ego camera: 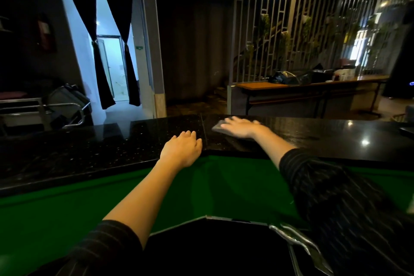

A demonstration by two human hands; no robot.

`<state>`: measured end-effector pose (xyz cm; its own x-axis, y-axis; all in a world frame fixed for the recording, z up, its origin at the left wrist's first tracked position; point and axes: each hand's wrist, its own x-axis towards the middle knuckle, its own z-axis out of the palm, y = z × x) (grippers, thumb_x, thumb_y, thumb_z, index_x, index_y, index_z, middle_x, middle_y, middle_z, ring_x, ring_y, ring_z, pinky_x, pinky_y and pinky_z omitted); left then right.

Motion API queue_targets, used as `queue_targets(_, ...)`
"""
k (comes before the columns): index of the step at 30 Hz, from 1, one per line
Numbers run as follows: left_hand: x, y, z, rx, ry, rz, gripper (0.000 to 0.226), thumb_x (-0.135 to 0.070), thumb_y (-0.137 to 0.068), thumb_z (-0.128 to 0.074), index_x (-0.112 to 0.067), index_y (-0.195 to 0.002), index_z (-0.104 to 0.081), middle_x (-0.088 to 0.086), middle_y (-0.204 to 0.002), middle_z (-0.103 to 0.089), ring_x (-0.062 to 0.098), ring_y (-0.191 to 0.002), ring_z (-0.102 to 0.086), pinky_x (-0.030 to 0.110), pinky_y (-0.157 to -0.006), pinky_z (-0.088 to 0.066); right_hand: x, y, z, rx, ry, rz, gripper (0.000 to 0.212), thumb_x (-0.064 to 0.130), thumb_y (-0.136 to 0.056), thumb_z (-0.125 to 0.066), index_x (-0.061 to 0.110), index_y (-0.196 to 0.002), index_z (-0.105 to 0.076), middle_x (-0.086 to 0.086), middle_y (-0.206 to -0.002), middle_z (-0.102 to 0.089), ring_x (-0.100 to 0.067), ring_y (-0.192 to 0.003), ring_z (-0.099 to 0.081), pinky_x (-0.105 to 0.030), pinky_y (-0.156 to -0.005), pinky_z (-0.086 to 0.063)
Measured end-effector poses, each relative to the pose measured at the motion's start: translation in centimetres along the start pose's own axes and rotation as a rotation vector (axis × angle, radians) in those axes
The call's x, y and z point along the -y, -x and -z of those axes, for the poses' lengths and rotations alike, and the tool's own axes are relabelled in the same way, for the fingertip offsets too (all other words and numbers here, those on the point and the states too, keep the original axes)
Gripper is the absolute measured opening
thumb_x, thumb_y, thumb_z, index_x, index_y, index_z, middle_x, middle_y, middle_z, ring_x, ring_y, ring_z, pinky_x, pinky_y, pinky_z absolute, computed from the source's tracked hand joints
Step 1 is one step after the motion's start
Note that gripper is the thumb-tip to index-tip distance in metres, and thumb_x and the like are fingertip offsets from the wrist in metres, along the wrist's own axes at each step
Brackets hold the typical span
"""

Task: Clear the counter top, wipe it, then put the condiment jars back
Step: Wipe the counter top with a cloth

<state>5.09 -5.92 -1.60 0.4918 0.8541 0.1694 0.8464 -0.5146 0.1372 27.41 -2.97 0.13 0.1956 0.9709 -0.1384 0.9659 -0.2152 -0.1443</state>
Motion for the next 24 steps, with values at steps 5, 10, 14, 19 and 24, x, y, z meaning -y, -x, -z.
queue_targets(5, 0.3, -0.4, -0.3, 0.026, -0.094, -0.036, 0.049, -0.031, -0.104, -0.019, -0.006, -0.145, -0.030, 0.015, -0.154, -0.026, 0.028, -0.144, -0.023, 0.044, -0.115, -0.023, -5.3, -5.3, 1.9, 0.070, 0.041, -0.282, 0.087, 0.080, -0.085, -0.012, 0.030, -0.155, -0.004, 0.000, -0.163, 0.003, -0.033, -0.148, 0.000, -0.061, -0.115, 0.000)
queue_targets(10, 0.3, -1.0, -0.8, -0.009, -0.145, -0.029, 0.051, -0.033, -0.103, -0.020, -0.008, -0.148, -0.025, 0.012, -0.156, -0.025, 0.025, -0.144, -0.023, 0.042, -0.115, -0.023, 0.4, -8.7, 2.1, -0.008, -0.009, -0.346, 0.086, 0.077, -0.088, -0.017, 0.024, -0.155, -0.012, -0.009, -0.162, -0.003, -0.038, -0.147, -0.001, -0.064, -0.112, -0.001)
queue_targets(14, 0.1, -1.1, -0.6, 0.002, -0.136, -0.002, 0.053, -0.034, -0.103, -0.021, -0.010, -0.150, -0.023, 0.009, -0.157, -0.023, 0.022, -0.144, -0.023, 0.041, -0.115, -0.023, 7.1, -10.4, 1.1, 0.005, 0.086, -0.100, 0.082, 0.076, -0.088, -0.016, 0.028, -0.154, -0.014, -0.006, -0.162, -0.007, -0.037, -0.147, -0.007, -0.068, -0.110, -0.006)
queue_targets(19, 0.0, -0.8, 0.0, 0.017, -0.088, 0.007, 0.052, -0.033, -0.103, -0.021, -0.011, -0.150, -0.024, 0.007, -0.157, -0.024, 0.020, -0.144, -0.023, 0.040, -0.115, -0.022, 9.5, -9.0, -0.1, 0.033, 0.126, 0.185, 0.076, 0.072, -0.091, -0.012, 0.031, -0.154, -0.007, 0.002, -0.163, 0.001, -0.026, -0.149, -0.001, -0.062, -0.115, 0.000)
queue_targets(24, 0.6, -0.6, 0.0, 0.013, 0.132, -0.006, 0.052, -0.035, -0.103, -0.026, -0.014, -0.151, -0.021, 0.004, -0.159, -0.018, 0.019, -0.146, -0.019, 0.038, -0.119, -0.016, 4.4, -7.6, 0.4, 0.044, 0.020, 0.144, 0.065, 0.065, -0.096, -0.011, 0.036, -0.154, -0.005, 0.007, -0.162, 0.003, -0.018, -0.149, 0.001, -0.055, -0.117, 0.003)
